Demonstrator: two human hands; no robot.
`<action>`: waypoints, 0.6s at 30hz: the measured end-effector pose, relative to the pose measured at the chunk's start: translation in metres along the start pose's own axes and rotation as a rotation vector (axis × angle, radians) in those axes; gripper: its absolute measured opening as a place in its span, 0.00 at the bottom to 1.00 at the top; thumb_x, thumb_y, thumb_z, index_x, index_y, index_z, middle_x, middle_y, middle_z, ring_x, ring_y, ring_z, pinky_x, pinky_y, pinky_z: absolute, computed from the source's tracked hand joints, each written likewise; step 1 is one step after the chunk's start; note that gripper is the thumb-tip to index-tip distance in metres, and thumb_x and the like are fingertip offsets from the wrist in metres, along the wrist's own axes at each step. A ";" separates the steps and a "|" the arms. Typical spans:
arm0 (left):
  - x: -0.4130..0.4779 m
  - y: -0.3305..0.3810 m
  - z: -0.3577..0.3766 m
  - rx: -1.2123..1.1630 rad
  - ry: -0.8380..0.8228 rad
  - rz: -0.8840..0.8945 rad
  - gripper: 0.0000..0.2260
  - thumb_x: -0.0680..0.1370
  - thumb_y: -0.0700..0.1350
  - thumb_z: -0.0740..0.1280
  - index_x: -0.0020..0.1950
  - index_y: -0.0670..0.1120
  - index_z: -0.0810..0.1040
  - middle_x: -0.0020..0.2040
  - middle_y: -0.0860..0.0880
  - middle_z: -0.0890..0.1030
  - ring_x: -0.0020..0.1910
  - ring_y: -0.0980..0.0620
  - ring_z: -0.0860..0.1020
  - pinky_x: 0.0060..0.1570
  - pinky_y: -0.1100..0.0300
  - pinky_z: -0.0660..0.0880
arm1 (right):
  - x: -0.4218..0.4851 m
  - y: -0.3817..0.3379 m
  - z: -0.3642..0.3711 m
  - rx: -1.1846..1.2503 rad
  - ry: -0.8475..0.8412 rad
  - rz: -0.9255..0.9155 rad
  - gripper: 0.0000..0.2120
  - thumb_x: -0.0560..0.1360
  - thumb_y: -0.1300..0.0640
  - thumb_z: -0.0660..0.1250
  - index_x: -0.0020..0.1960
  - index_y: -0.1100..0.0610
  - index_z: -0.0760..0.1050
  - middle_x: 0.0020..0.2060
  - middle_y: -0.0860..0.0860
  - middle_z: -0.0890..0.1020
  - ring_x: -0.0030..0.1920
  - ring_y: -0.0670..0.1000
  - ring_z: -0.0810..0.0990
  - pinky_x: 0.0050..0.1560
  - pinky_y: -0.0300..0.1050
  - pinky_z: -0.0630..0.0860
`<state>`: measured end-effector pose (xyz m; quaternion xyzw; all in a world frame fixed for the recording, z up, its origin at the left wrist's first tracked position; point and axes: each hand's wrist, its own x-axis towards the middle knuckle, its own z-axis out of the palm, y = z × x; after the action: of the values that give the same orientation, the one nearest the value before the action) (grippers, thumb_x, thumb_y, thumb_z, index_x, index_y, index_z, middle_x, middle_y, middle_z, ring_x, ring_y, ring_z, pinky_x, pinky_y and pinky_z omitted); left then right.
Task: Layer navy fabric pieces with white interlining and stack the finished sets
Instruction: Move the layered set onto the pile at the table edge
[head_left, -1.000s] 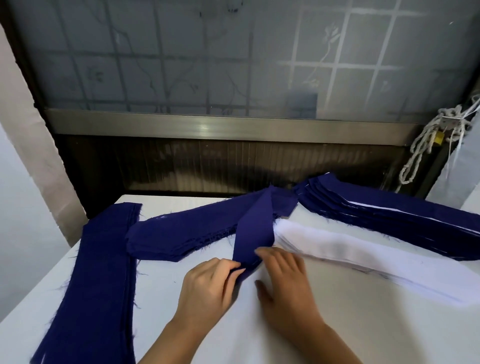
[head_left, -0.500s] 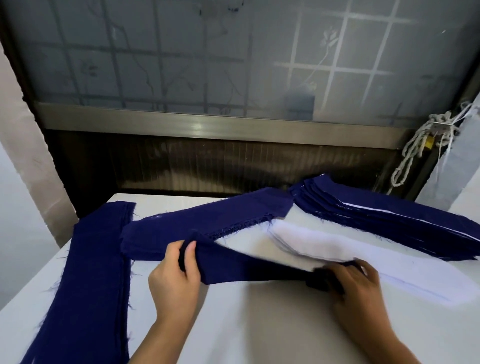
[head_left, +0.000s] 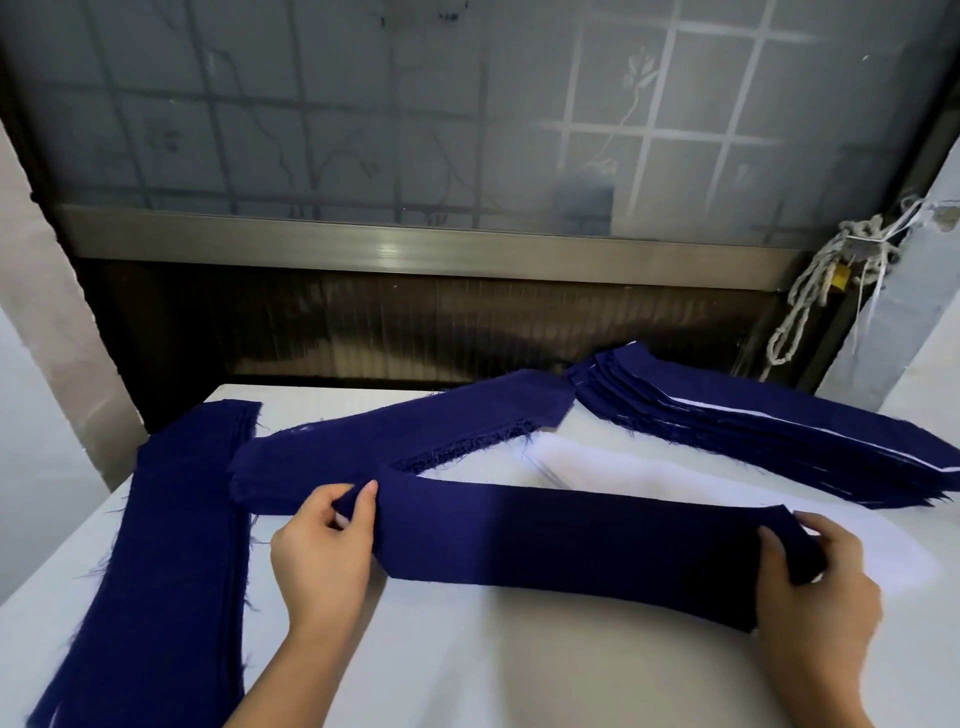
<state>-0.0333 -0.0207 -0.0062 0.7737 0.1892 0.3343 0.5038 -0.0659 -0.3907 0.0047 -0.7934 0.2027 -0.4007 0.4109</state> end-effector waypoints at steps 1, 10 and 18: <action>0.001 -0.002 0.001 0.062 -0.034 -0.005 0.06 0.76 0.51 0.73 0.40 0.55 0.79 0.26 0.52 0.76 0.29 0.55 0.76 0.31 0.62 0.70 | 0.000 0.001 -0.001 -0.016 -0.006 0.030 0.11 0.75 0.55 0.69 0.55 0.47 0.71 0.33 0.49 0.77 0.33 0.55 0.76 0.40 0.49 0.70; 0.001 -0.001 0.002 0.242 -0.138 -0.016 0.05 0.75 0.49 0.74 0.44 0.55 0.78 0.33 0.54 0.77 0.33 0.56 0.76 0.30 0.59 0.67 | 0.006 0.010 0.004 -0.366 -0.147 0.089 0.09 0.75 0.60 0.66 0.54 0.55 0.73 0.44 0.57 0.82 0.50 0.62 0.78 0.58 0.55 0.65; -0.012 0.005 0.004 0.414 -0.298 0.462 0.10 0.72 0.45 0.74 0.42 0.56 0.75 0.27 0.59 0.69 0.26 0.58 0.70 0.26 0.64 0.63 | 0.001 -0.003 0.023 -0.603 -0.117 -0.228 0.15 0.69 0.69 0.69 0.55 0.60 0.79 0.52 0.59 0.79 0.53 0.64 0.74 0.57 0.59 0.63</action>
<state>-0.0389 -0.0329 -0.0066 0.9222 -0.0027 0.2775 0.2692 -0.0463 -0.3782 0.0000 -0.9187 0.1980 -0.3197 0.1208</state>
